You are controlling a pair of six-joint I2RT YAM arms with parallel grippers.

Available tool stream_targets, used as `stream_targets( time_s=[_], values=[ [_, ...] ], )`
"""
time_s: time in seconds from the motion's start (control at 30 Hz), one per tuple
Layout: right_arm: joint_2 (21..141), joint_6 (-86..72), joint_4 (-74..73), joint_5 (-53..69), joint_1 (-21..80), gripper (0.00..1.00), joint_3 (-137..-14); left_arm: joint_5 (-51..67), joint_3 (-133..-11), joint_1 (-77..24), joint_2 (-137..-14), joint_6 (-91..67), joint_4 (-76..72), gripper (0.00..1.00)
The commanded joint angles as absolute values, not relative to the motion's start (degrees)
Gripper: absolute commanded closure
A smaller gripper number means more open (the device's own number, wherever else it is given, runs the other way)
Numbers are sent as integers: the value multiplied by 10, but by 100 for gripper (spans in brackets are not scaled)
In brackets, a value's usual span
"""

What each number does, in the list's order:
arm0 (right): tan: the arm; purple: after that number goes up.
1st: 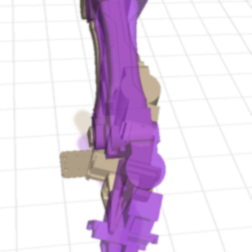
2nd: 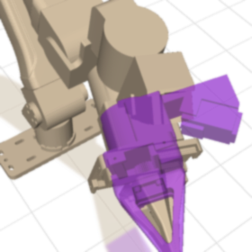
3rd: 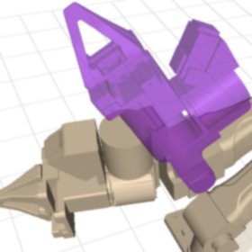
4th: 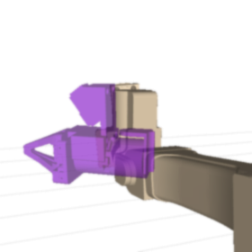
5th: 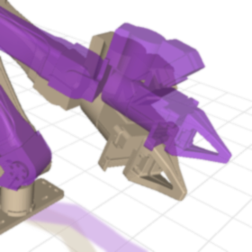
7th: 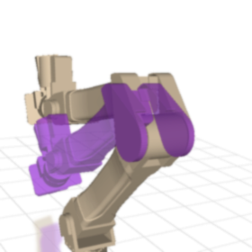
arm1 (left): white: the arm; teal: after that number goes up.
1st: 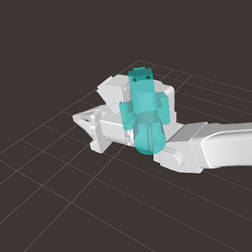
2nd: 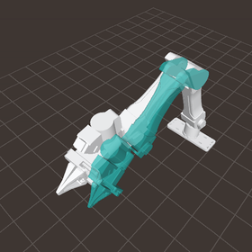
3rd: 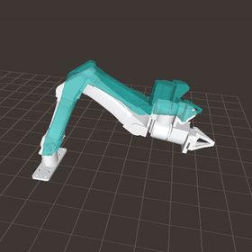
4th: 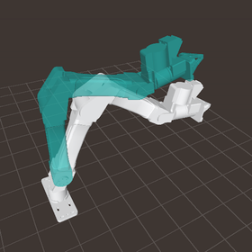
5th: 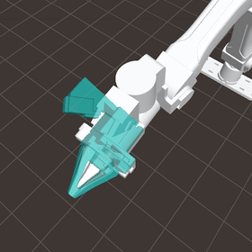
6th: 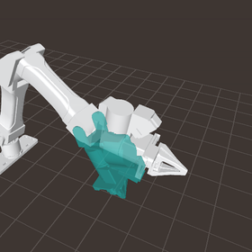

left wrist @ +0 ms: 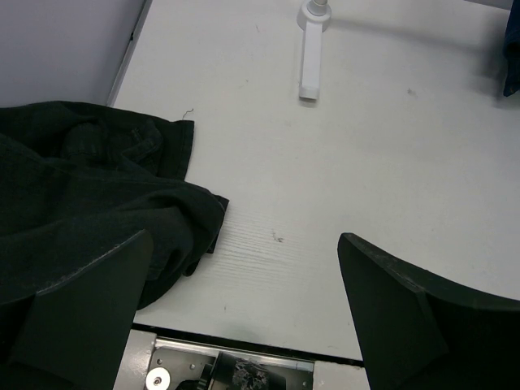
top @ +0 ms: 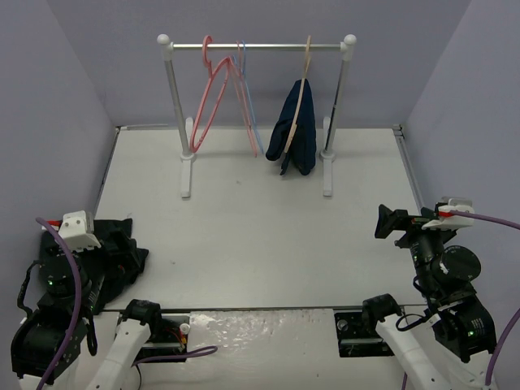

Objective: Place the trousers on the hanger
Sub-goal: Pick up the trousers from the corner of the board.

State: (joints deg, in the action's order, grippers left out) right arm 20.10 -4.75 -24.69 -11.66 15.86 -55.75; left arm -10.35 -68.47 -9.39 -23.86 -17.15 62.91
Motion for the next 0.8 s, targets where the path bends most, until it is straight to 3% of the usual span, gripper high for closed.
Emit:
stream_targets(
  time_s=[0.0, 0.77],
  values=[
    [219, -60, -205, -115, 162, 0, -565, -108, -698, -97, -260, -171, 613, 3],
    [249, -65, -206, -99, 162, 0, -552, -133, -707, -97, -337, -246, 639, 3]
  ],
)
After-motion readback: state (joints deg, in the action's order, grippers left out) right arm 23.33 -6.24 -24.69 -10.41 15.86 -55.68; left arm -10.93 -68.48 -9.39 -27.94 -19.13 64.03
